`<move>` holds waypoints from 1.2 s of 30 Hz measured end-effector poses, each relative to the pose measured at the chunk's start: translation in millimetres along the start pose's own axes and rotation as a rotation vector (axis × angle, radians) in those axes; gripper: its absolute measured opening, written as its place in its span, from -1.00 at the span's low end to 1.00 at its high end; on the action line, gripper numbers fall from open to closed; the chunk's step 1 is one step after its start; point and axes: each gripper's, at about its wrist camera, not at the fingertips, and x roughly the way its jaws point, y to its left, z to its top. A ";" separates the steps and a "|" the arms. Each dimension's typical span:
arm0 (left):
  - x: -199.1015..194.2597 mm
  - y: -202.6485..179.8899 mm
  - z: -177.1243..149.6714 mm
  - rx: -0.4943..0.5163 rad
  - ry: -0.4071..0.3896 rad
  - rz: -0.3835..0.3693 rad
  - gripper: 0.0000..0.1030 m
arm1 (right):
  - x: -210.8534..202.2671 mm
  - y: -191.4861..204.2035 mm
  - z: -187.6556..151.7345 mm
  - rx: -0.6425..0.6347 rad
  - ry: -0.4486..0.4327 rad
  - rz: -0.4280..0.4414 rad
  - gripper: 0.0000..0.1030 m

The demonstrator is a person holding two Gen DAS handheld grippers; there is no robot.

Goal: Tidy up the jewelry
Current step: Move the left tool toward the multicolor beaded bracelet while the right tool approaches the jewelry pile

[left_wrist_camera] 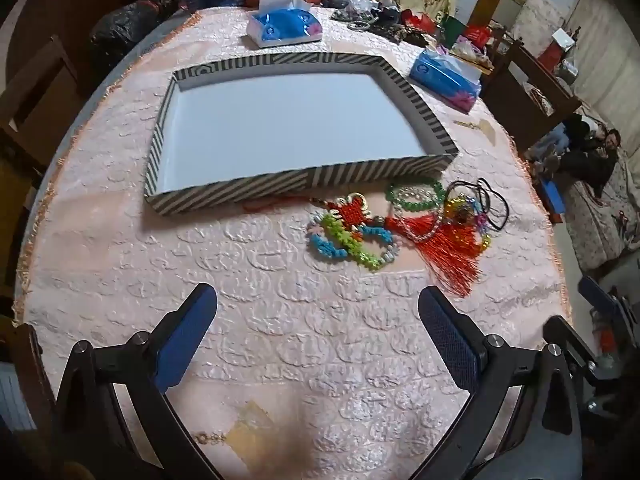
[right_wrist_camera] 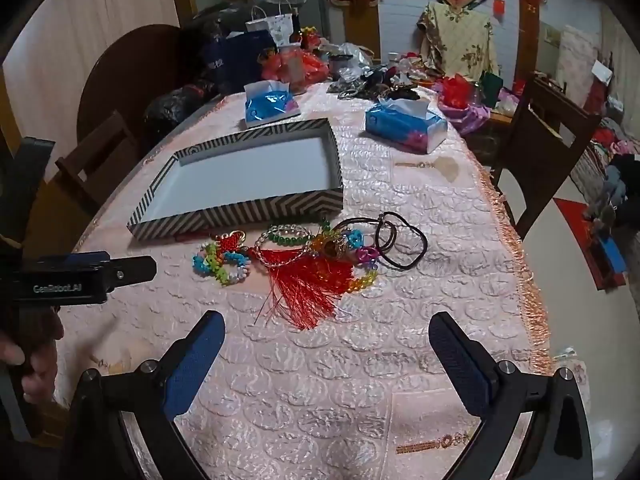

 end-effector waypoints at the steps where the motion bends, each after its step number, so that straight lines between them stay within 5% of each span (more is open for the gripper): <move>1: 0.1 1.7 -1.2 -0.004 -0.010 0.004 0.97 | -0.2 -0.5 -0.3 0.002 -0.001 0.002 0.98; 4: -1.2 5.4 -2.0 -0.018 -0.053 0.004 0.97 | -1.5 -0.7 -1.2 0.005 -0.006 0.012 0.98; 8: 1.7 4.5 -0.3 -0.014 -0.029 -0.068 0.97 | 0.4 -2.3 -0.6 0.005 0.020 -0.004 0.98; 14: 10.6 -1.0 -0.6 0.012 0.003 -0.044 0.97 | 2.2 -4.2 -1.6 0.009 0.040 -0.030 0.97; 25: 35.9 10.9 -2.8 -0.043 0.049 -0.119 0.97 | 13.8 -16.5 -6.2 0.051 0.083 -0.069 0.96; 31: 50.5 13.0 3.5 -0.012 0.035 -0.165 0.54 | 22.8 -16.5 -7.3 0.062 0.108 -0.035 0.96; 36: 63.6 5.5 7.7 0.044 0.037 -0.192 0.47 | 30.8 -15.4 -8.2 0.057 0.130 -0.019 0.96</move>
